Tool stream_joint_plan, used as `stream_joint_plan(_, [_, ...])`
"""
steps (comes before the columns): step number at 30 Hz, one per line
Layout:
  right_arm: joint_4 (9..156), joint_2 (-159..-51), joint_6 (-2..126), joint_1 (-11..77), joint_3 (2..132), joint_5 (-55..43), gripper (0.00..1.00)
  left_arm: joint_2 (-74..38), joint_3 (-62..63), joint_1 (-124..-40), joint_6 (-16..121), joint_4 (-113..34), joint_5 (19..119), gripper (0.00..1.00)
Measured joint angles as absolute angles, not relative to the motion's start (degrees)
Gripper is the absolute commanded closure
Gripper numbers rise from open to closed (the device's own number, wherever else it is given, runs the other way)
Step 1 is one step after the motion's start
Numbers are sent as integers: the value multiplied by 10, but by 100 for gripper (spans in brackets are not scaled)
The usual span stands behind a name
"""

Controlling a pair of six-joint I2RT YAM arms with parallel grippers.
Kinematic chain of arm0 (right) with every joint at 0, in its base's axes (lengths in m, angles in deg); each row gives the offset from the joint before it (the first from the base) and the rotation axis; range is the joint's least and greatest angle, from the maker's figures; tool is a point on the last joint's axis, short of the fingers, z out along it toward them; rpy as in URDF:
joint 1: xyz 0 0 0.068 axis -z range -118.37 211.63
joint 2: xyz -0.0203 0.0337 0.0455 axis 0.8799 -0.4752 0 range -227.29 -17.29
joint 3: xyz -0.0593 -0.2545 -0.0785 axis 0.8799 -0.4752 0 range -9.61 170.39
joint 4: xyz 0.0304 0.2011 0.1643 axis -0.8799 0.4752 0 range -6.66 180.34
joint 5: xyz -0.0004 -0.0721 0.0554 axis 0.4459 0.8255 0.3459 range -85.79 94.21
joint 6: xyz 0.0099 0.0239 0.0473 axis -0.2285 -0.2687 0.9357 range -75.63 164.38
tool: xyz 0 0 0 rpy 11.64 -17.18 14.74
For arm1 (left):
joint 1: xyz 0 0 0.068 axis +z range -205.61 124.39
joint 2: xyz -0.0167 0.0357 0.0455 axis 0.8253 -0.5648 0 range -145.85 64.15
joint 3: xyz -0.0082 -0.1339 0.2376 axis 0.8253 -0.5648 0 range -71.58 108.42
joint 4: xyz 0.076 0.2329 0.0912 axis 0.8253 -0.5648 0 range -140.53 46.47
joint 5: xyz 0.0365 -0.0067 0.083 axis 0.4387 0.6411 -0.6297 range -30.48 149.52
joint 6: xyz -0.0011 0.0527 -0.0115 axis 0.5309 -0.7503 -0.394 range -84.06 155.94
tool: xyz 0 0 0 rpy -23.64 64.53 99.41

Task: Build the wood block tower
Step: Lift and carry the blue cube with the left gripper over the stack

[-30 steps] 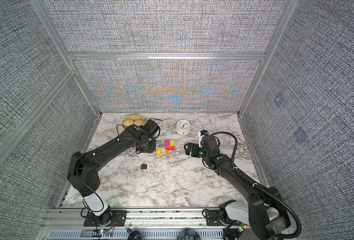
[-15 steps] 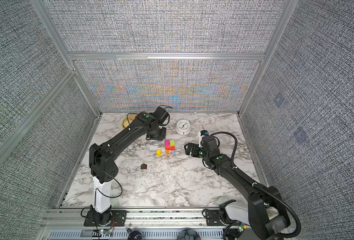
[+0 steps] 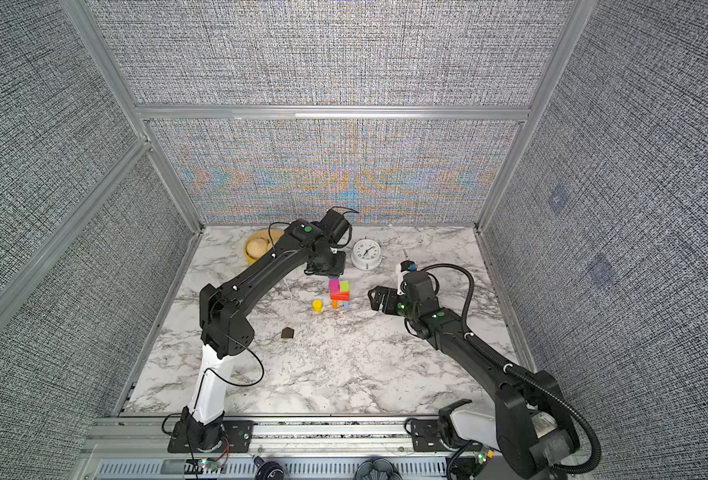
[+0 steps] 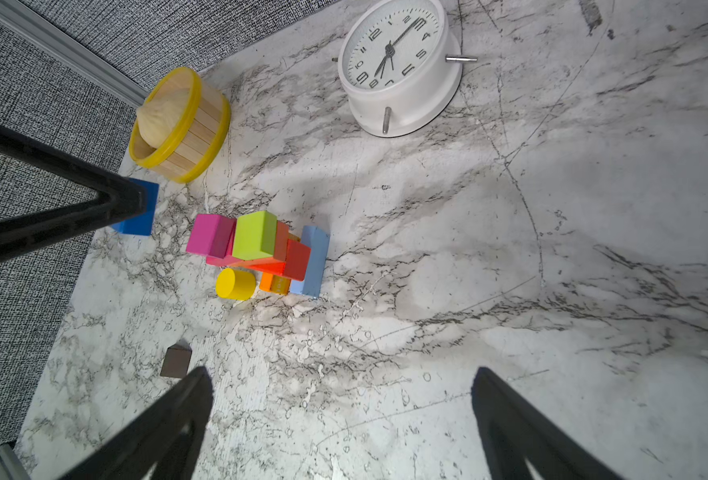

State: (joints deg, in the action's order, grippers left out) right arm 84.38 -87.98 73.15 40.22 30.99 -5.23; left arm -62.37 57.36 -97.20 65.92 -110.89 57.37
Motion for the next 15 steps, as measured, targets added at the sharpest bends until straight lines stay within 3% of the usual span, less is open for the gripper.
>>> stream_joint_plan(15, [844,-880,735,402,310,-52,1,-662,598,-982,659,-1102,595,72])
